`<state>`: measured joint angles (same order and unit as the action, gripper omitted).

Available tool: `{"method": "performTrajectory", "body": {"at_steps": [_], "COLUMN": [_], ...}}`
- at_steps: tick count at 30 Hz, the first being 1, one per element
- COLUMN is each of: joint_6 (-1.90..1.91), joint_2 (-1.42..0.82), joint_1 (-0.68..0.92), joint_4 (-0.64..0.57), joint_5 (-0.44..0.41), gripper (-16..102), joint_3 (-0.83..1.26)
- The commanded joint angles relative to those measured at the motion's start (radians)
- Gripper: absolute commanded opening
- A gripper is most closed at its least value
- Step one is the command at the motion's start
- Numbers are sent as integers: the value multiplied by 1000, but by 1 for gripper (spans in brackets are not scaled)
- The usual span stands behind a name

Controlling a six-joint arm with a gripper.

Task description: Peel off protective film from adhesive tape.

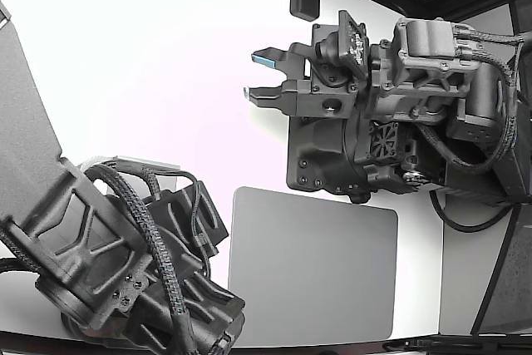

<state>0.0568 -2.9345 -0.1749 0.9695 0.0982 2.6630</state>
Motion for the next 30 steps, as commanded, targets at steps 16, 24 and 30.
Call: {"method": "performTrajectory", "body": {"at_steps": [16,24,30], "joint_6": [-5,2,-8], "joint_2": [-20,-20,0], "joint_1": [-15,-20,84], "joint_4": [-9,-9,-28], "joint_5": [6,-3,-109], "gripper": [100,100,80], "joint_3": [-23,-23,-138]}}
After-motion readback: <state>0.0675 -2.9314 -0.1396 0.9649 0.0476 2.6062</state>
